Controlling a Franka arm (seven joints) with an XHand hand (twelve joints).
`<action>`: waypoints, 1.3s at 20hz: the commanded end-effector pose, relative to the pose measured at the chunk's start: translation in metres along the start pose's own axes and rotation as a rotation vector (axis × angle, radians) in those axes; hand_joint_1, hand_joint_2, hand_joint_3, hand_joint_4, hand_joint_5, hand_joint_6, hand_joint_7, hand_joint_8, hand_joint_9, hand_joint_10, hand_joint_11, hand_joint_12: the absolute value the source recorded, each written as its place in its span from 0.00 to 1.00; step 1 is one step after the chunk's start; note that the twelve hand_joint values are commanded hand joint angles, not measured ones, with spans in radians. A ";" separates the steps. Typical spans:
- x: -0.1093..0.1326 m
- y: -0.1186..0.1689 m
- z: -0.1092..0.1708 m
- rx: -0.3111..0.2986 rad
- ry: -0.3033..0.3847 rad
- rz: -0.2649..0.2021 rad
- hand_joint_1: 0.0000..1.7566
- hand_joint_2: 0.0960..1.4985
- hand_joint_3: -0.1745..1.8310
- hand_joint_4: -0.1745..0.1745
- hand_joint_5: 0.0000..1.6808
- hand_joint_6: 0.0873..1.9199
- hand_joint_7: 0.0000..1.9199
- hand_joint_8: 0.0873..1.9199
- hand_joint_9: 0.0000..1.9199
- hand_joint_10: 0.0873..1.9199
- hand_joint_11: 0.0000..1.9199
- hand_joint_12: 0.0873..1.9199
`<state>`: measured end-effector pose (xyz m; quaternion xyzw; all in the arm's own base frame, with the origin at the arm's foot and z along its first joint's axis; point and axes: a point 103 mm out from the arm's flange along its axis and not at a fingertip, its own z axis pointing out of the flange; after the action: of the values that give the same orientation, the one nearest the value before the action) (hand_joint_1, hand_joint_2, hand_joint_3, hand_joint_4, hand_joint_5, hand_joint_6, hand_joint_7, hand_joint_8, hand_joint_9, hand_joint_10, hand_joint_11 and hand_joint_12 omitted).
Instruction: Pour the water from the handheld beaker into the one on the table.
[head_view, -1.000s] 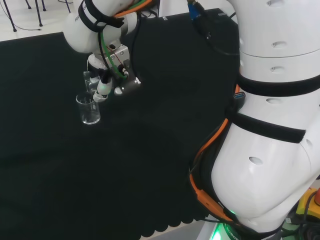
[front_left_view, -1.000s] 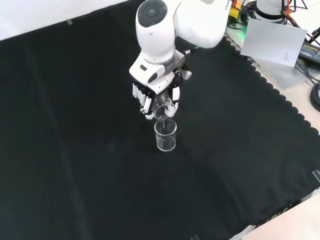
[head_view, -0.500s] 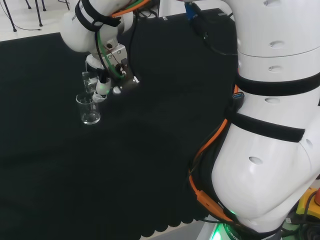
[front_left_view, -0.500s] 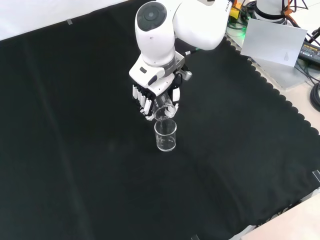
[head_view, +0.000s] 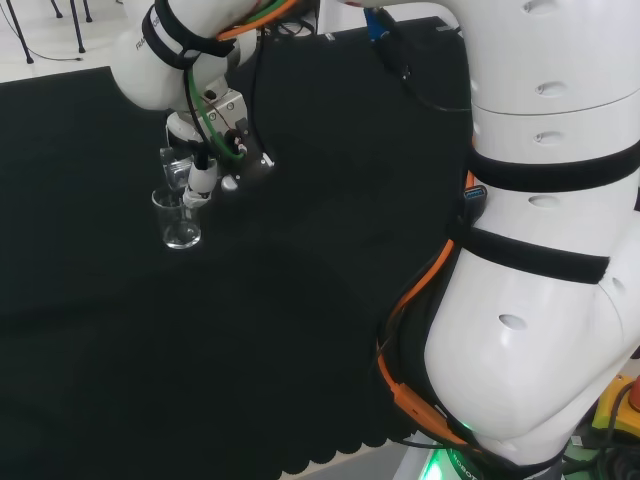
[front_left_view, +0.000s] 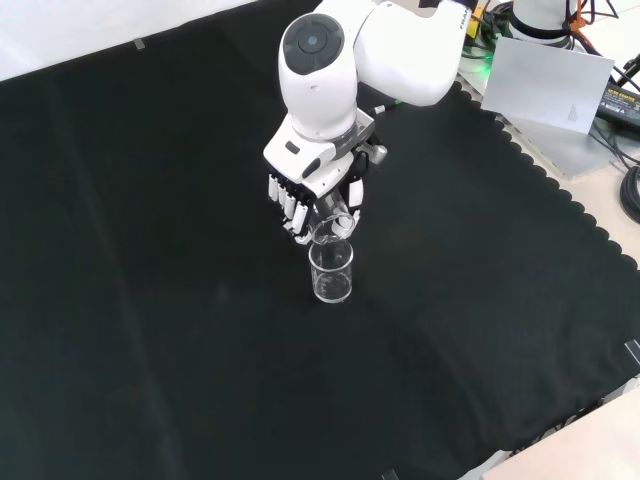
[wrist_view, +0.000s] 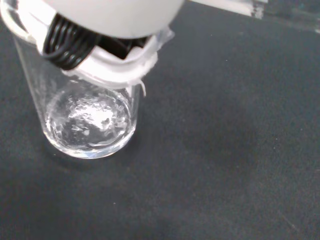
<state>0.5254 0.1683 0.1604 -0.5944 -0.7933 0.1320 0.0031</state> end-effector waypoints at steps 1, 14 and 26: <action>0.003 0.000 -0.001 0.002 0.002 0.007 0.64 0.40 0.41 1.00 0.77 0.30 0.92 0.00 0.87 0.03 0.65 0.42; -0.004 -0.005 -0.002 -0.028 0.100 0.018 0.64 0.40 0.41 1.00 0.76 0.31 0.92 0.00 0.87 0.03 0.65 0.42; -0.018 -0.017 -0.003 -0.148 0.297 0.030 0.64 0.40 0.41 1.00 0.76 0.31 0.92 0.00 0.86 0.03 0.65 0.42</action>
<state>0.5165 0.1565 0.1629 -0.6107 -0.7877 0.0427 0.0687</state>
